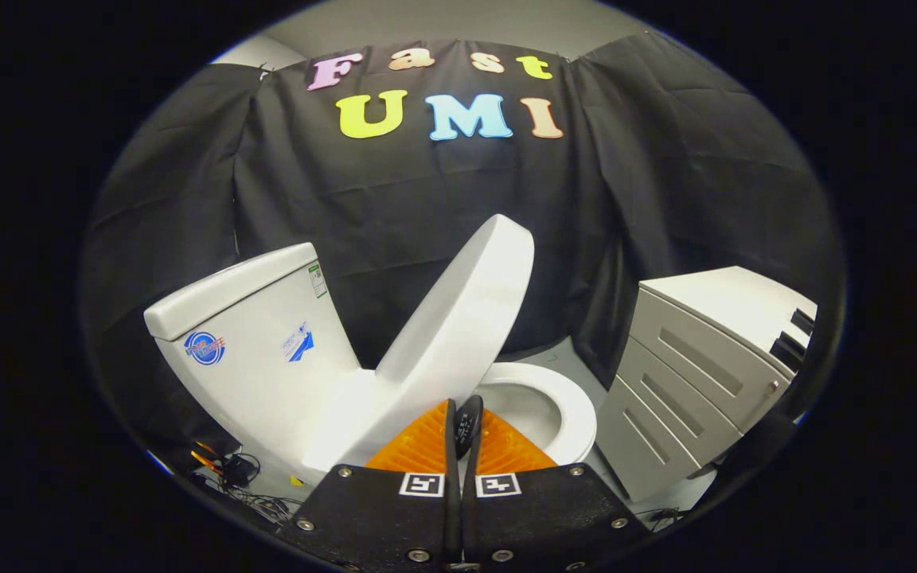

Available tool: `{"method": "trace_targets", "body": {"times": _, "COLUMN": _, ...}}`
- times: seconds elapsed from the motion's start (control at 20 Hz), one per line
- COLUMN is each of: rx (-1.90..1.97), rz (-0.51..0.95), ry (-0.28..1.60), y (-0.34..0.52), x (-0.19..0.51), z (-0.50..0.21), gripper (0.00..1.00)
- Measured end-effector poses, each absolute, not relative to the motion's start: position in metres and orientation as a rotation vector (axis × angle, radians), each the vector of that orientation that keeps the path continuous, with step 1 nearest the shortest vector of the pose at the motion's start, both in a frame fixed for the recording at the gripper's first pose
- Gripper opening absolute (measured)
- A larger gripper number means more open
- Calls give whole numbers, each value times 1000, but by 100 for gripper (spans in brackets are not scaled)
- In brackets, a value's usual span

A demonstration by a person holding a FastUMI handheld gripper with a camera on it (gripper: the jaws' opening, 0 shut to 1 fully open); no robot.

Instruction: Open the toilet lid.

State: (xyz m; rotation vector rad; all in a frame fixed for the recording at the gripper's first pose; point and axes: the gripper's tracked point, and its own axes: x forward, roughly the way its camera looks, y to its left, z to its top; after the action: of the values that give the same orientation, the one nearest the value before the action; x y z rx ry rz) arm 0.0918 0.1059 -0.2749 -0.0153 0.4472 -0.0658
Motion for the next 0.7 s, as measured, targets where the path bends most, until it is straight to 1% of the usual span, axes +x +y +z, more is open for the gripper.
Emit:
{"method": "trace_targets", "body": {"times": 0.35, "rx": -116, "rz": -70, "ry": 410, "y": 148, "x": 94, "z": -251, "gripper": 0}}
{"method": "trace_targets", "body": {"times": 0.7, "rx": -230, "rz": -42, "ry": 357, "y": 202, "x": 98, "z": -235, "gripper": 0}}
